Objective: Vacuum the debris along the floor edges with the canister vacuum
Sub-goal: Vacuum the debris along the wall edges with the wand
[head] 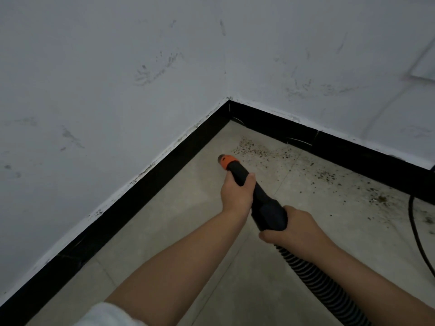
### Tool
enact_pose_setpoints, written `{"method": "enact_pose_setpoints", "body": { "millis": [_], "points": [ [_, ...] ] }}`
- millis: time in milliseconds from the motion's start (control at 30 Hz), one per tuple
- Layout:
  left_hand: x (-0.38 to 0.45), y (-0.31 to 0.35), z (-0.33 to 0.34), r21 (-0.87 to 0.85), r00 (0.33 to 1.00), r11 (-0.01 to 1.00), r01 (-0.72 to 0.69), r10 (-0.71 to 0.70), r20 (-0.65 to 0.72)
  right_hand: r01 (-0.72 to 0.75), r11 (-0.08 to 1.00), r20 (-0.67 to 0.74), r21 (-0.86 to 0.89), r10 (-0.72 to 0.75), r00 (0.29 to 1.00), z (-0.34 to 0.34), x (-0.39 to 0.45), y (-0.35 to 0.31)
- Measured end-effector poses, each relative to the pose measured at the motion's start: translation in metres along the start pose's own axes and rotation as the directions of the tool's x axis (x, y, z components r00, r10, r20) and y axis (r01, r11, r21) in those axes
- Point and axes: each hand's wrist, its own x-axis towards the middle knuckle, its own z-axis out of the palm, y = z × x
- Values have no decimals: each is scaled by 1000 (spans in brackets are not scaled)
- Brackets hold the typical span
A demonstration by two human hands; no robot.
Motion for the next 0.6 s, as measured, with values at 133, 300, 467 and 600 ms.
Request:
{"method": "enact_pose_setpoints", "body": {
  "millis": [133,300,467,600],
  "points": [
    [8,0,13,-29,996,996,84,-84,-7,-36,999,26,-2,36,999,-10,10,3],
    [17,-4,9,-4,994,995,96,-96,-49,-14,1000,63,22,13,998,-5,21,6],
    [32,-7,-13,50,995,996,76,-73,-69,-8,990,87,139,-4,996,24,38,-2],
    [49,-1,-27,53,991,994,93,-88,-99,9,968,78,252,-30,996,38,55,-17]
  ]
}}
